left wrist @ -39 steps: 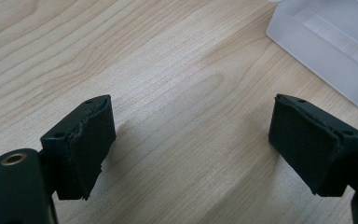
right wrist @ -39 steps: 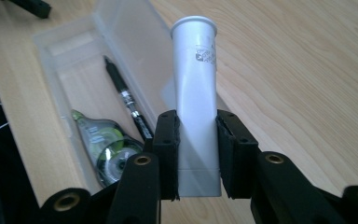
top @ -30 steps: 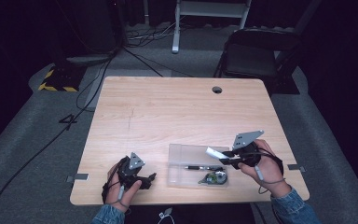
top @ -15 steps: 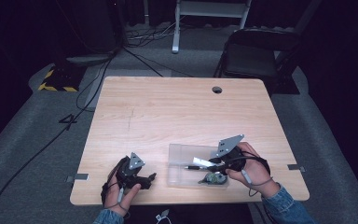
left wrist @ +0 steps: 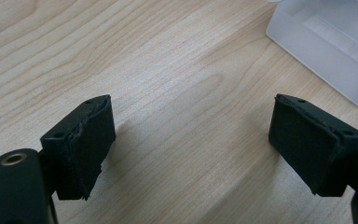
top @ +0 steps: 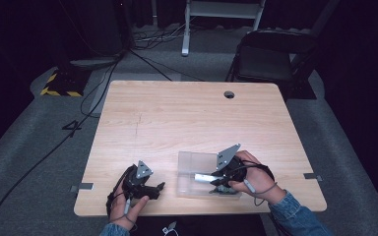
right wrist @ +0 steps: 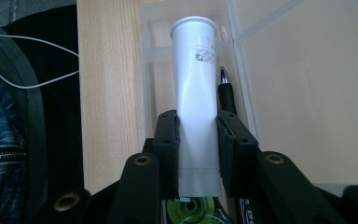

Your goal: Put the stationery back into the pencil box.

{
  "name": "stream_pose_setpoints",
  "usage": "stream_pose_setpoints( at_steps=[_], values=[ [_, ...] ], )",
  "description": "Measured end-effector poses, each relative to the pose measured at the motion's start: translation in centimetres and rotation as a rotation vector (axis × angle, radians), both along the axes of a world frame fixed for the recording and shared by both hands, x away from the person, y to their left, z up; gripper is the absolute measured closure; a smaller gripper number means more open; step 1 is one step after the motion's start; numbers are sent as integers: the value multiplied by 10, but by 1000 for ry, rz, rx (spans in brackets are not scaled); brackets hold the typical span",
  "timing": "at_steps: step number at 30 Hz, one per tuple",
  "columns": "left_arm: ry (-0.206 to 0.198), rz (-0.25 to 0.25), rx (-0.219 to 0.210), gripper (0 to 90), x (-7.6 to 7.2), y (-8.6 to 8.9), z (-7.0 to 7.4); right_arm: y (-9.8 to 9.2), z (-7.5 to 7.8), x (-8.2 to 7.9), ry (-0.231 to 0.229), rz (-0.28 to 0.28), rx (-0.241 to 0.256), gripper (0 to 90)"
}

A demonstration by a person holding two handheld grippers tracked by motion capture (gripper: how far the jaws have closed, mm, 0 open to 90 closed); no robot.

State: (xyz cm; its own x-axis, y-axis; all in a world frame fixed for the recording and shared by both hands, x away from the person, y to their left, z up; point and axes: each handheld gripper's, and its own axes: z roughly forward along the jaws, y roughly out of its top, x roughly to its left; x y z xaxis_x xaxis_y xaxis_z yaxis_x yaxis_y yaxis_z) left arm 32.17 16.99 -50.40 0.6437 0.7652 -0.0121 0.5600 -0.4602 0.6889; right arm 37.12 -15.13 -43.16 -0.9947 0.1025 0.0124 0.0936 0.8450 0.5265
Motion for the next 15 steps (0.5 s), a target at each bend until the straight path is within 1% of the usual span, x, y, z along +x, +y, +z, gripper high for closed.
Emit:
stream_pose_setpoints(
  at_steps=[7,15],
  values=[
    [0,0,0,150,0,0,0,8,-9,3,10,33,-39,710],
    [0,0,0,149,0,0,0,16,-16,4,14,53,-50,710]
  ],
)
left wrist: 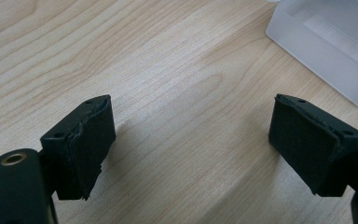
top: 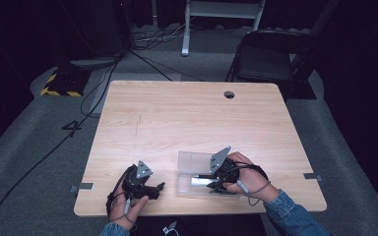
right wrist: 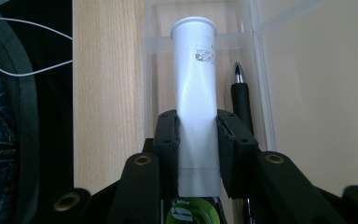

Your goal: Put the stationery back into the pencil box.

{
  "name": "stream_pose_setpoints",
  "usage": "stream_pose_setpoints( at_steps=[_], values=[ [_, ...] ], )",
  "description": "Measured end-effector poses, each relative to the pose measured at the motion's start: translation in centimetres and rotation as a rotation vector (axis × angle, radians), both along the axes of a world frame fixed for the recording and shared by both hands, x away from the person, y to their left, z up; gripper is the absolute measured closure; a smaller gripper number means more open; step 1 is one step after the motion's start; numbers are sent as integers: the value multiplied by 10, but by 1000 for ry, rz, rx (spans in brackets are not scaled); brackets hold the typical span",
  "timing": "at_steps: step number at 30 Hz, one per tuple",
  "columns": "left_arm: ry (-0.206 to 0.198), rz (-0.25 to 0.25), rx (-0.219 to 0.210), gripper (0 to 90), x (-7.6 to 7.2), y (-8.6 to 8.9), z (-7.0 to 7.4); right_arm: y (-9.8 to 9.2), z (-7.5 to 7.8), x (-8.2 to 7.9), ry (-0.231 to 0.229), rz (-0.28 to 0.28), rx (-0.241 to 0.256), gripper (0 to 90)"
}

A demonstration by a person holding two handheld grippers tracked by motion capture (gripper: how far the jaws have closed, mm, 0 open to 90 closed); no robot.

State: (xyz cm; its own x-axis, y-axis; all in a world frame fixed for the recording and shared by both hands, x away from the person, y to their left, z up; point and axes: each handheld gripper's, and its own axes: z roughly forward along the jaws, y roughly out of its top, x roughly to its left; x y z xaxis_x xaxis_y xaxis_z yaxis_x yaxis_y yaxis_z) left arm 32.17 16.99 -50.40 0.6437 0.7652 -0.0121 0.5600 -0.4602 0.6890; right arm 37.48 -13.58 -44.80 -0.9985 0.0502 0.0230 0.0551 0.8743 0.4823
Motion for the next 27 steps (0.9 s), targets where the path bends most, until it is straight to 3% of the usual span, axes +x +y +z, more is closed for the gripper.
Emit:
stream_pose_setpoints(
  at_steps=[15,27],
  values=[
    [0,0,0,150,0,0,0,1,-12,4,-3,-31,11,710],
    [-1,0,0,150,0,0,0,0,-17,6,-35,-40,21,709]
  ],
)
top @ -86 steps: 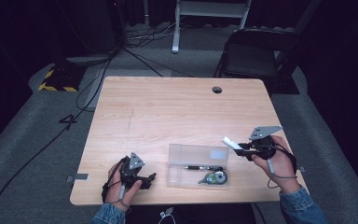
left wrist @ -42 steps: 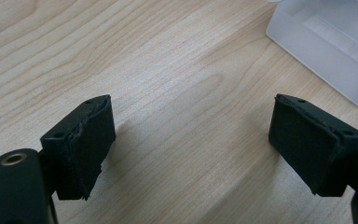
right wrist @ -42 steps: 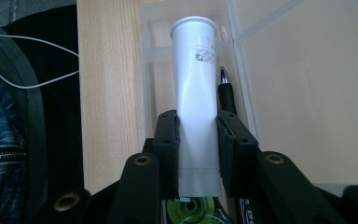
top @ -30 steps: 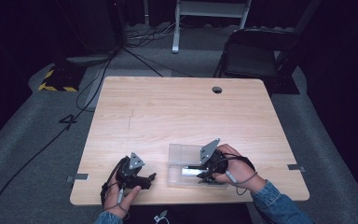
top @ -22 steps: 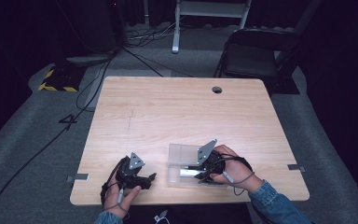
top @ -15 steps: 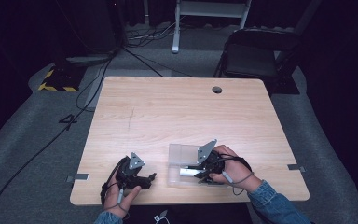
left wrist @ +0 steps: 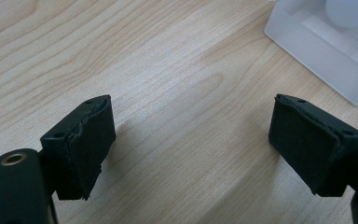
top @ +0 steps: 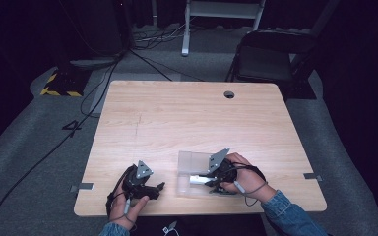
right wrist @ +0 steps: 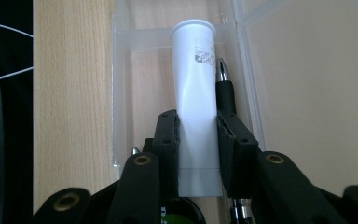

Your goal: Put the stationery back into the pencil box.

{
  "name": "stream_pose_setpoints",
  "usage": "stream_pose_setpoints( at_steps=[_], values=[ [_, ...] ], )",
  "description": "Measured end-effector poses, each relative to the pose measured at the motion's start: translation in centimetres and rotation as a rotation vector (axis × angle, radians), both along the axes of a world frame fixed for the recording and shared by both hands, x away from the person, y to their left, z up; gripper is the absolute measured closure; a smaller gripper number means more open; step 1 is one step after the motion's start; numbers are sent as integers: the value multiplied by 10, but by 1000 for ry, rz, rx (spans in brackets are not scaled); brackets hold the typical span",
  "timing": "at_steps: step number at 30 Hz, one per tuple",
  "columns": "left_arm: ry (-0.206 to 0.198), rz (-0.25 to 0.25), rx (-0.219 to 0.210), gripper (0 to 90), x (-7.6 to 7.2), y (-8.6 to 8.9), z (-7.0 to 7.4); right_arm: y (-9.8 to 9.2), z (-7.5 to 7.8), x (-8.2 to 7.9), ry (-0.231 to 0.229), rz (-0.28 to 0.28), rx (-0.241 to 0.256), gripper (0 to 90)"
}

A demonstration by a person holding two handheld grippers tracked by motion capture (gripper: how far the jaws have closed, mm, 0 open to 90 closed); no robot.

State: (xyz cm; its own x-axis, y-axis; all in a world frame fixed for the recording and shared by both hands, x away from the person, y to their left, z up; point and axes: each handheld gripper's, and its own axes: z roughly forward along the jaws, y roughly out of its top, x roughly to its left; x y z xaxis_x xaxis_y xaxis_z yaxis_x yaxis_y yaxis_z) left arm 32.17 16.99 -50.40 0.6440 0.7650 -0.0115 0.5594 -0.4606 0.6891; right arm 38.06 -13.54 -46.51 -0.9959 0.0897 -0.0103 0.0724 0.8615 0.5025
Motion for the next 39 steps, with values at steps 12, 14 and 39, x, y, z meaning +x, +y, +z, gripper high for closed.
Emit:
stream_pose_setpoints(
  at_steps=[12,14,39],
  values=[
    [1,0,0,149,0,0,0,-1,-1,0,-7,-6,6,674],
    [1,0,0,149,0,0,0,-2,1,-1,-5,-15,10,661],
    [7,3,-9,149,3,1,0,-36,37,-5,-33,-195,223,440]
  ],
)
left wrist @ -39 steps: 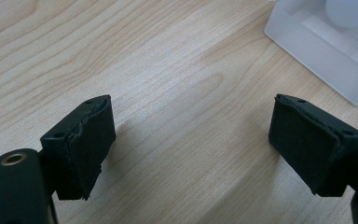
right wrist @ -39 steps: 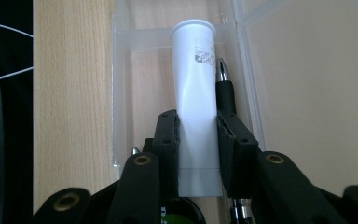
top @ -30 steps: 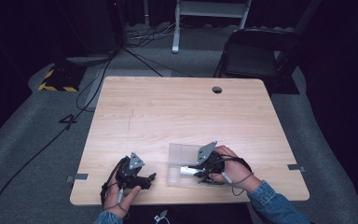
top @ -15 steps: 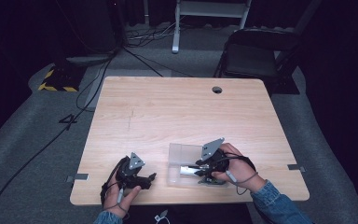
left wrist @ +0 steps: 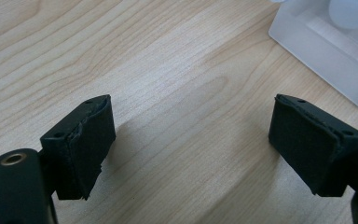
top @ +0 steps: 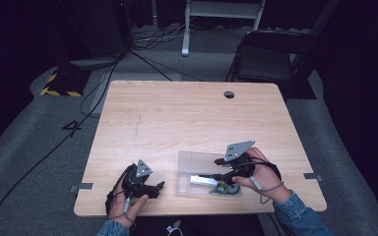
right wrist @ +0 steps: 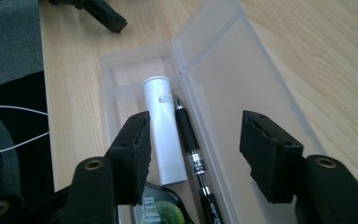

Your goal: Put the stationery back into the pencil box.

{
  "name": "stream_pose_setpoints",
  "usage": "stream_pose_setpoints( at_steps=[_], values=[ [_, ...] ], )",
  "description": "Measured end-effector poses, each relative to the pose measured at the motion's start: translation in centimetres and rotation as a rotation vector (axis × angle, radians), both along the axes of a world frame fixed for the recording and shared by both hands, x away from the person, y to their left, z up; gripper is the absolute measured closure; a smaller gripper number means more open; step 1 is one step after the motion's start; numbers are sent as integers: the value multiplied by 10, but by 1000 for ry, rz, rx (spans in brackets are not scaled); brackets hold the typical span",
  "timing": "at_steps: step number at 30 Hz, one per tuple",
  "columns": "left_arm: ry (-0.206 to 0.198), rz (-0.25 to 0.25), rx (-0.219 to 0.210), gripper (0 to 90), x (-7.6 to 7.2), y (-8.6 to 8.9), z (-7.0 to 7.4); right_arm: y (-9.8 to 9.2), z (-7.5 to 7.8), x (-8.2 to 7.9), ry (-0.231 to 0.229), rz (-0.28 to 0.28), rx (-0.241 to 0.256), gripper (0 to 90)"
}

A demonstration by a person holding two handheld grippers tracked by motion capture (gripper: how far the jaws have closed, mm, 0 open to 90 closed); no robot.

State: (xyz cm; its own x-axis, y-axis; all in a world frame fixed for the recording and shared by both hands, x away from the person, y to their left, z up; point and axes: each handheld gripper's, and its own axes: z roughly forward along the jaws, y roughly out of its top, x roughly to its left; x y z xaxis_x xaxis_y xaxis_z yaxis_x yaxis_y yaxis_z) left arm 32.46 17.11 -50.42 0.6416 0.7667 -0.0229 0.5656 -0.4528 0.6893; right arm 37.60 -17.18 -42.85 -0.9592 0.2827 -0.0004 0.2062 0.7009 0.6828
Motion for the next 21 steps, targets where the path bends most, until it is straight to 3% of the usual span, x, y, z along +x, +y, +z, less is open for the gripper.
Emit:
stream_pose_setpoints(
  at_steps=[13,21],
  values=[
    [-9,4,5,151,5,6,0,-36,19,2,-45,-114,57,415],
    [0,8,-4,151,7,8,0,-71,29,4,-63,-209,81,398]
  ],
)
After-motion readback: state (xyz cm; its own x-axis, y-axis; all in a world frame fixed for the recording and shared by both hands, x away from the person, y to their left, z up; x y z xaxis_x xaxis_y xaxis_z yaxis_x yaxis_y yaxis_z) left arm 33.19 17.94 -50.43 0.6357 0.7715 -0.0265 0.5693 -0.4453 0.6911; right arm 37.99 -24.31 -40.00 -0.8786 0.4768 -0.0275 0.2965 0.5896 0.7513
